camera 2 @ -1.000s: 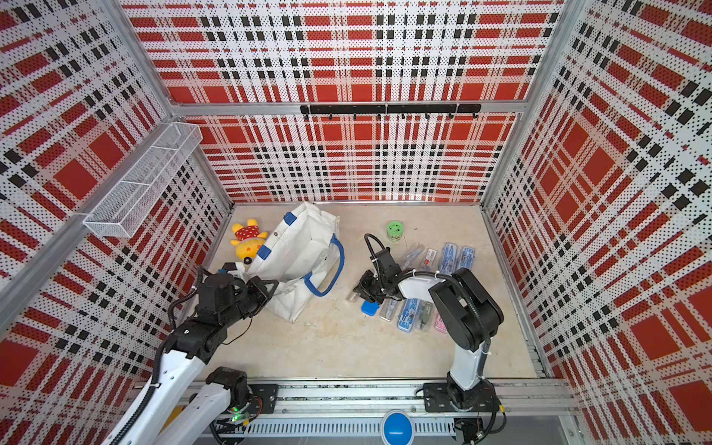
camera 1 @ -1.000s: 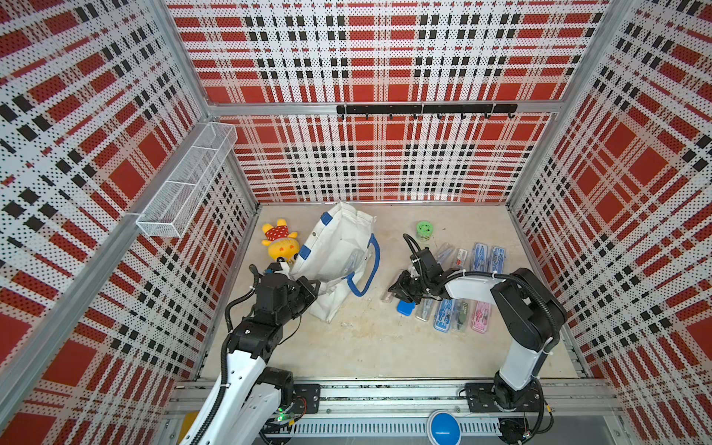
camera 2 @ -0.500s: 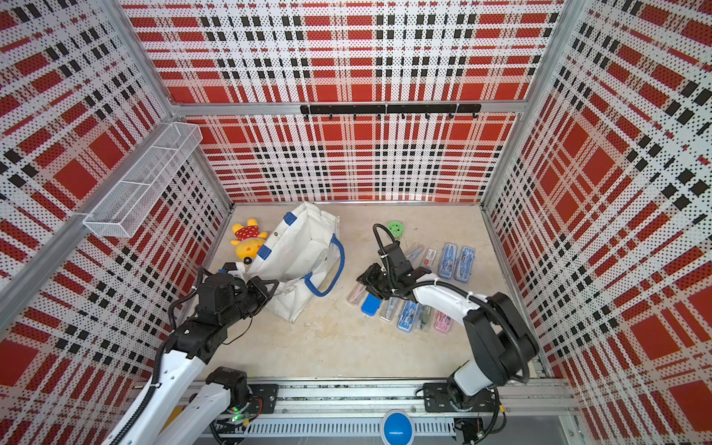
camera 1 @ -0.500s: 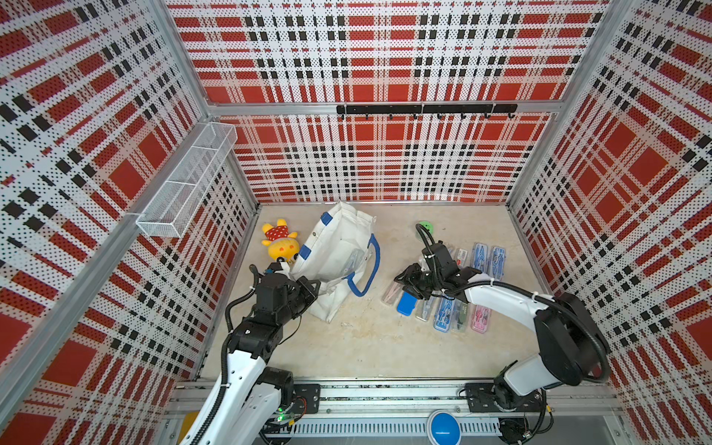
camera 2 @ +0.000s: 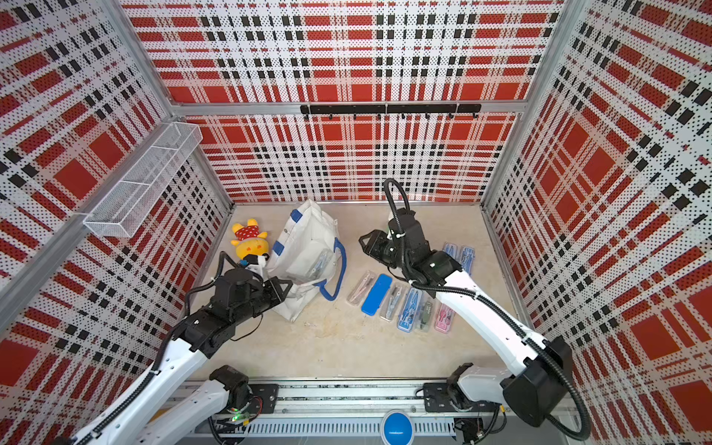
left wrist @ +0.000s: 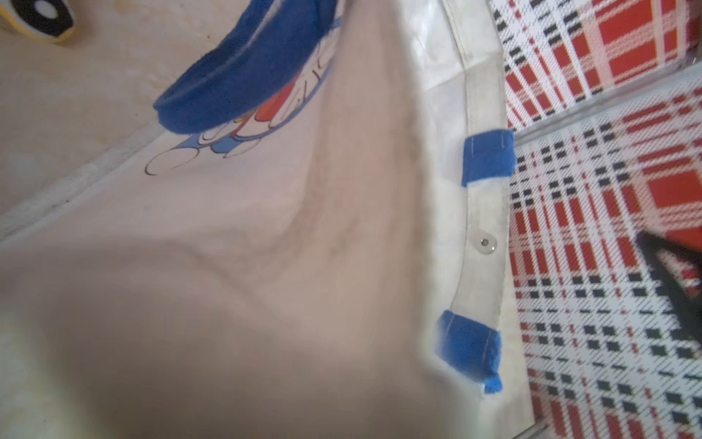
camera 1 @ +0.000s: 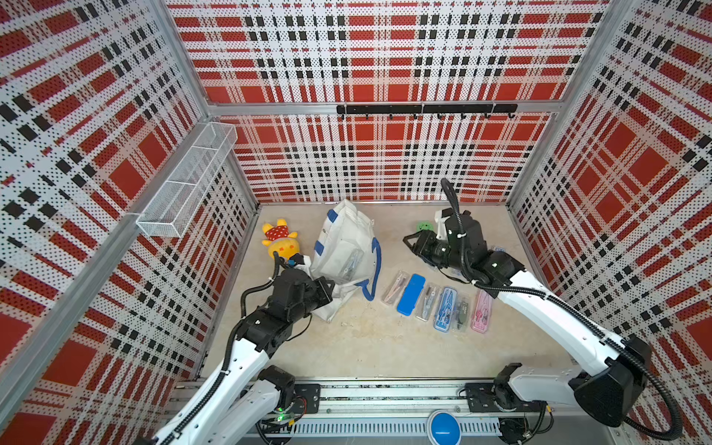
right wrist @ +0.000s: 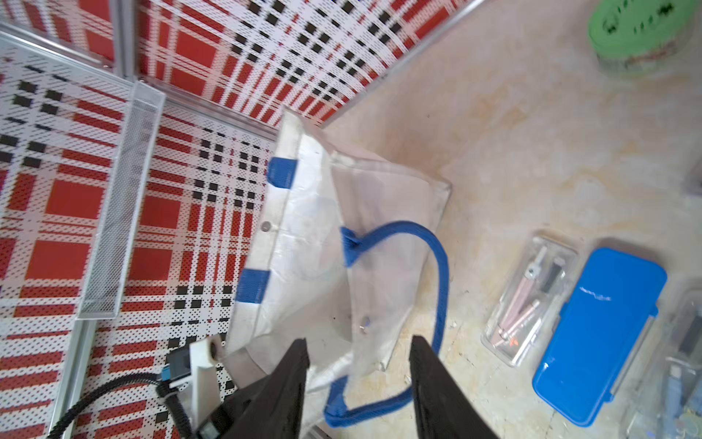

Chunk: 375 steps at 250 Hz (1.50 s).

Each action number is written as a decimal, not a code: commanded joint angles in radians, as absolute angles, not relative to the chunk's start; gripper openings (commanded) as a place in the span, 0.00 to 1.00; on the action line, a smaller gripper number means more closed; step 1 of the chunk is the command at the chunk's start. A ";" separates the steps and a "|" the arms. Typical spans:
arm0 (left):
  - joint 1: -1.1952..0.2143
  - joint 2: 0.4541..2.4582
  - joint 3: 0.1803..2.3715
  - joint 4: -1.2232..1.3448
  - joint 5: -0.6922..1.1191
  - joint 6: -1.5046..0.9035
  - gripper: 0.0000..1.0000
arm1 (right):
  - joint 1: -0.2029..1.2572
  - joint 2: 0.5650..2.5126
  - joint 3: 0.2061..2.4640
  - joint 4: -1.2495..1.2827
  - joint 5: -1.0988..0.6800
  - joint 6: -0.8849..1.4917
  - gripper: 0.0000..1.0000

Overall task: Take out the compass set from the canvas bag
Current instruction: Adjust the canvas bag at the center of the board.

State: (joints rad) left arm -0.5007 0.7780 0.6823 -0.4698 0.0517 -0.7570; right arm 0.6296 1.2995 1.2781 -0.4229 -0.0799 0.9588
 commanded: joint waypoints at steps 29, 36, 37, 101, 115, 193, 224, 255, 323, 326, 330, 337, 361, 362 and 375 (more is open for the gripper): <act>-0.693 0.827 0.734 -0.412 -0.142 -0.605 0.00 | 0.687 1.405 1.360 -0.454 -0.093 0.947 0.38; -0.710 0.833 0.732 -0.408 -0.151 -0.597 0.00 | 0.701 1.421 1.370 -0.452 -0.094 0.952 0.36; -0.712 0.835 0.732 -0.406 -0.153 -0.597 0.00 | 0.704 1.424 1.371 -0.452 -0.094 0.953 0.36; -0.833 0.850 0.680 -0.360 -0.263 -0.585 0.00 | 0.829 1.661 1.583 -0.665 -0.073 0.979 0.27; -0.853 0.837 0.665 -0.355 -0.290 -0.594 0.00 | 0.836 1.728 1.680 -0.776 -0.052 0.979 0.26; -0.911 0.766 0.614 -0.339 -0.398 -0.631 0.00 | 0.852 1.970 1.858 -0.833 -0.146 1.058 0.23; -0.911 0.751 0.606 -0.332 -0.404 -0.625 0.00 | 0.869 2.010 1.840 -0.787 -0.194 1.087 0.24; -0.911 0.750 0.598 -0.318 -0.399 -0.620 0.00 | 0.863 2.046 1.792 -0.689 -0.253 1.159 0.26; -0.913 0.750 0.585 -0.253 -0.355 -0.596 0.00 | 0.831 2.188 1.863 -0.545 -0.278 1.271 0.41; -0.914 0.751 0.585 -0.252 -0.352 -0.594 0.00 | 0.830 2.194 1.866 -0.541 -0.279 1.276 0.41; -0.913 0.750 0.585 -0.249 -0.349 -0.591 0.00 | 0.829 2.203 1.867 -0.533 -0.279 1.285 0.41; -0.915 0.750 0.584 -0.245 -0.345 -0.588 0.00 | 0.825 2.218 1.871 -0.516 -0.285 1.300 0.41; -0.918 0.741 0.574 -0.228 -0.326 -0.582 0.00 | 0.811 2.258 1.860 -0.419 -0.302 1.350 0.42; -0.918 0.739 0.573 -0.228 -0.325 -0.582 0.00 | 0.810 2.259 1.859 -0.413 -0.302 1.351 0.42; -0.920 0.733 0.564 -0.222 -0.317 -0.584 0.00 | 0.806 2.267 1.853 -0.343 -0.297 1.352 0.44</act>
